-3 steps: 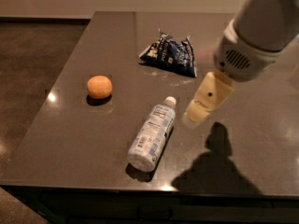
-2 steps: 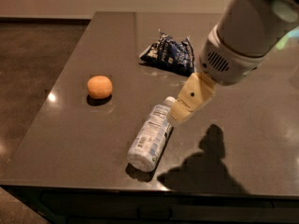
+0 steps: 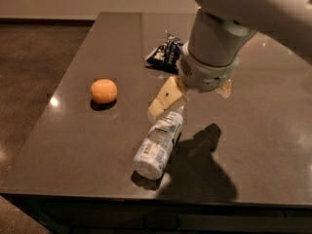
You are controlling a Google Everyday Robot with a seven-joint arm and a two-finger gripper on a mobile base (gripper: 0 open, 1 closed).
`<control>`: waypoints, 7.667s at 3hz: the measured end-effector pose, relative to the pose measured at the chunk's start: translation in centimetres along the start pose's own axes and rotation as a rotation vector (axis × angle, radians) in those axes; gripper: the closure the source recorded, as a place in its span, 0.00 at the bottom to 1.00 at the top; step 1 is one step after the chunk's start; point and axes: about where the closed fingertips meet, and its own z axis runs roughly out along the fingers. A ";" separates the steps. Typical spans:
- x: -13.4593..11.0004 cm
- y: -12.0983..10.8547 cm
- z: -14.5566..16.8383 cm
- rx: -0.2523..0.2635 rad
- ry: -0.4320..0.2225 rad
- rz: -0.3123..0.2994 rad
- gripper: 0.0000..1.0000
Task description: Place blue plastic bottle upright
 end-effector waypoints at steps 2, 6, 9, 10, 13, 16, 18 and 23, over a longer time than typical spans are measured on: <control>-1.2 2.7 2.7 -0.006 0.047 0.134 0.00; -0.7 3.8 4.7 0.015 0.120 0.222 0.41; -3.3 4.7 1.2 -0.017 0.048 -0.071 1.00; -4.8 4.1 -1.6 -0.011 -0.073 -0.205 1.00; -2.9 -0.9 -7.7 -0.044 -0.594 -0.350 1.00; -5.2 -3.3 -11.8 -0.308 -1.179 -0.349 1.00; -3.5 -0.9 -10.3 -0.095 -1.241 -0.830 1.00; -1.3 -6.8 -6.7 -0.055 -1.328 -0.620 0.88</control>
Offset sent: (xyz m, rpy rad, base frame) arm 0.0004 0.0632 -0.0434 0.0000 0.1161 -0.1878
